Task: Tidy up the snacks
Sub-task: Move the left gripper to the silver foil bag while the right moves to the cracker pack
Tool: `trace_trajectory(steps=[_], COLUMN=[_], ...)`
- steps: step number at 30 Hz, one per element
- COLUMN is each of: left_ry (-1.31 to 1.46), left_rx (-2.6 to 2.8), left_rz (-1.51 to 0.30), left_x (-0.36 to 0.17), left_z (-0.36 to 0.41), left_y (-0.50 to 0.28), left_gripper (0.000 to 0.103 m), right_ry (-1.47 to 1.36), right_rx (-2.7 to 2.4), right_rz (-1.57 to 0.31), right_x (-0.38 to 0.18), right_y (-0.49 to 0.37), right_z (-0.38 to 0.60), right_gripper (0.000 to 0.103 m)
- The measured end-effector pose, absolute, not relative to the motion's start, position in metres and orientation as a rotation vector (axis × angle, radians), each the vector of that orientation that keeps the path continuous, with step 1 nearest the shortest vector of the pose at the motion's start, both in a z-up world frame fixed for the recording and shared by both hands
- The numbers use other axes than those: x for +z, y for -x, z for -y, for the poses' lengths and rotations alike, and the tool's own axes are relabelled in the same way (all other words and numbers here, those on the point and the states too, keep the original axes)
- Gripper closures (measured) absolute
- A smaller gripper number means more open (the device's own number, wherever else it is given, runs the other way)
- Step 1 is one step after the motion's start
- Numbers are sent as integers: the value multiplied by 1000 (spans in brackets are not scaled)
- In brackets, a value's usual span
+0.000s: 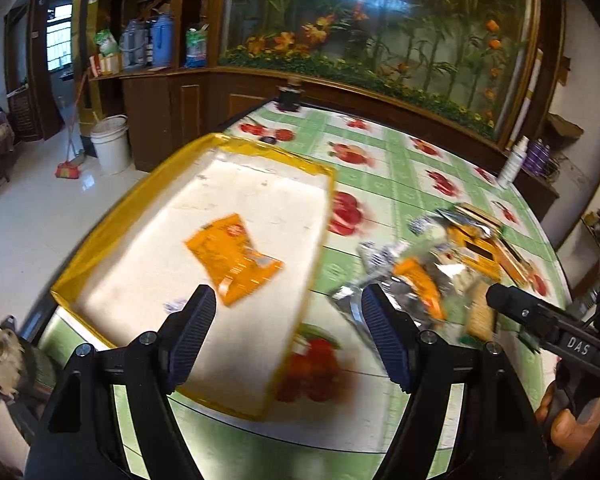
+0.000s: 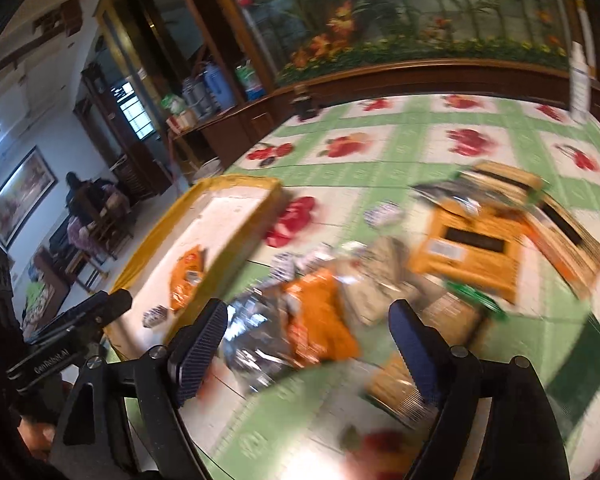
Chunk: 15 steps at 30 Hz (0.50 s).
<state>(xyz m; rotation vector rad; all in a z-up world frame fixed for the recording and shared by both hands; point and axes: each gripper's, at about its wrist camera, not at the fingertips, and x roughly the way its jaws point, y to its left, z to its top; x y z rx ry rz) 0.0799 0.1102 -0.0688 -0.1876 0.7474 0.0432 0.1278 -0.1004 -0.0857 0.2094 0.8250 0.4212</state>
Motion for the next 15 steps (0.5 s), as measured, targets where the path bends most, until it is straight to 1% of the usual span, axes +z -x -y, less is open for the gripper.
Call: trace_trajectory(steps=[5,8,12,15], left_ry=[156,188,265,308], left_rx=[-7,9,24,54], left_rz=[-791,-834,-882,-891], left_x=[-76,-85,-95,-98], left_z=[-70,-59,-55,-56], left_y=[-83,-87,-97,-103], left_gripper=[27,27,27,27], right_ry=[-211,-220,-218,-164], right_rx=[339,306,311,302], right_rz=[-834,-840,-847,-867], right_x=[-97,-101,-104,-110], right_y=[-109,-105,-108,-115], right_z=[140,153,152,137], right_gripper=[18,18,18,19])
